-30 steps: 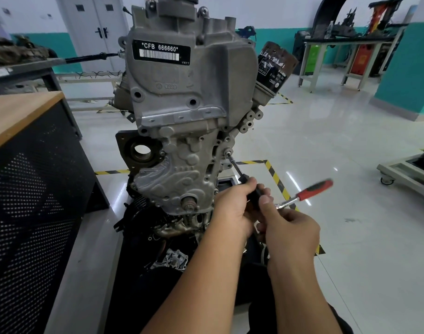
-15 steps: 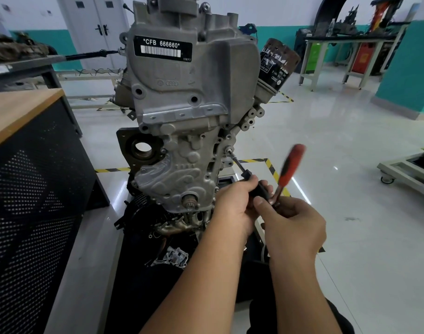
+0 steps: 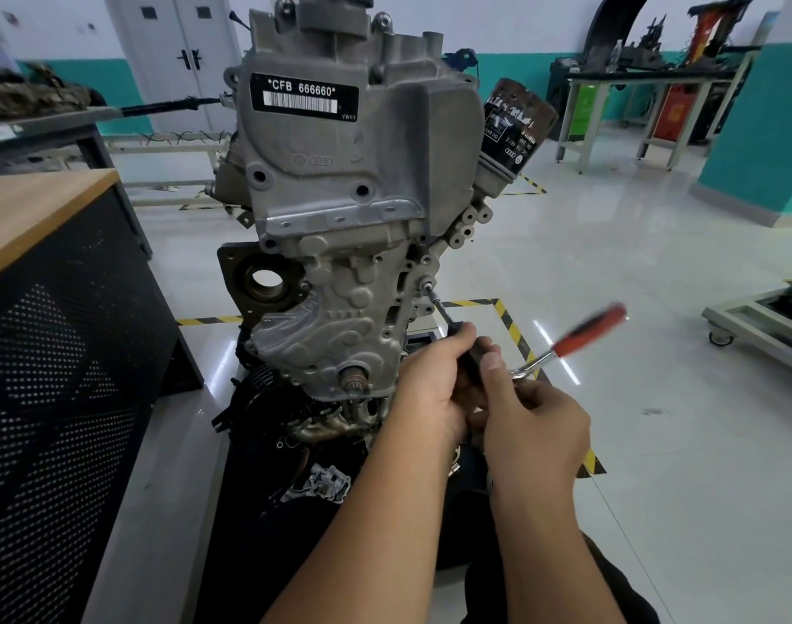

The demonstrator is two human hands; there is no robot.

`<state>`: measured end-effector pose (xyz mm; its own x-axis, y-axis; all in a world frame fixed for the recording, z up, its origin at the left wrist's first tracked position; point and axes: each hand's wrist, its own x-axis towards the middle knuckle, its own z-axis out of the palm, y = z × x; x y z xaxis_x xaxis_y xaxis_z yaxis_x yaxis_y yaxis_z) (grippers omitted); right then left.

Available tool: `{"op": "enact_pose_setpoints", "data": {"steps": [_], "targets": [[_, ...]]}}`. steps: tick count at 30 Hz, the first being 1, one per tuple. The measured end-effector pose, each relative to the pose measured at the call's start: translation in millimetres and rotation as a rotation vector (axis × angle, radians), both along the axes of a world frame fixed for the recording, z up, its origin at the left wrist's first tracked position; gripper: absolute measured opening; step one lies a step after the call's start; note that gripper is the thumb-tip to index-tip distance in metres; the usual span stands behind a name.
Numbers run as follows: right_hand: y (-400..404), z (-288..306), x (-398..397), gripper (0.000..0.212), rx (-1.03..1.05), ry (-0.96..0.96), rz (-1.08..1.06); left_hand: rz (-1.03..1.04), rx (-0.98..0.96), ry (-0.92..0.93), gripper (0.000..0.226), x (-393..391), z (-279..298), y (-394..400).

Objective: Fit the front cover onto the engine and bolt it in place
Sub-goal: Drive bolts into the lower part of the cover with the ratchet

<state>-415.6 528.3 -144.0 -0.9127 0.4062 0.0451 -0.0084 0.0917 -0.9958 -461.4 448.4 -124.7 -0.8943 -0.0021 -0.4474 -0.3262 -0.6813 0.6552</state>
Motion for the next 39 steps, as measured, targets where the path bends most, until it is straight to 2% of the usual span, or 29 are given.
{"op": "enact_pose_setpoints", "data": {"steps": [2, 3, 6, 8, 12, 15, 16, 19, 22, 24, 28, 33, 39], "targets": [[-1.5, 0.5, 0.5, 0.058, -0.075, -0.053, -0.004, 0.005, 0.009, -0.019, 0.021, 1.0, 0.5, -2.1], [-1.1, 0.4, -0.1, 0.056, -0.070, -0.055, -0.002, 0.010, 0.008, -0.019, 0.020, 1.2, 1.3, -2.3], [3.1, 0.3, -0.7, 0.028, 0.085, 0.048, 0.000, 0.045, 0.006, 0.019, 0.018, 2.4, 5.2, -0.7], [5.3, 2.5, 1.2, 0.018, 0.149, 0.085, 0.013, 0.063, 0.006, 0.025, 0.016, 2.3, 6.0, 1.4], [2.5, -0.9, 0.6, 0.026, 0.070, 0.036, 0.014, 0.058, 0.040, 0.015, 0.022, 2.1, 3.7, 0.6], [0.0, 2.0, -1.1, 0.056, 0.000, -0.058, 0.007, 0.003, 0.039, -0.012, 0.034, 4.3, 3.0, -3.4], [0.9, 3.2, -1.9, 0.060, -0.028, -0.076, 0.000, 0.001, 0.030, -0.013, 0.034, 5.5, 3.2, -4.5], [4.3, 3.6, -2.5, 0.041, 0.049, -0.013, 0.003, 0.047, 0.028, 0.016, 0.018, 5.6, 3.2, -5.5], [6.1, 2.7, 0.3, 0.023, 0.074, 0.064, -0.020, 0.077, 0.041, 0.029, 0.015, 3.1, 3.5, -3.9], [5.6, 1.7, 0.2, 0.028, 0.048, 0.036, -0.022, 0.085, 0.044, 0.025, 0.015, 2.1, 3.3, -2.8], [5.8, 3.8, 0.5, 0.052, -0.008, -0.052, 0.009, 0.062, -0.007, 0.006, 0.017, 2.9, 2.3, -1.5], [6.9, 1.1, -0.5, 0.021, 0.068, 0.009, 0.000, 0.030, 0.025, -0.009, 0.017, 3.7, 3.8, -0.8], [3.2, -4.8, -0.2, 0.021, 0.017, 0.000, 0.008, 0.040, 0.034, -0.010, 0.022, 2.0, 2.3, -0.1]]}}
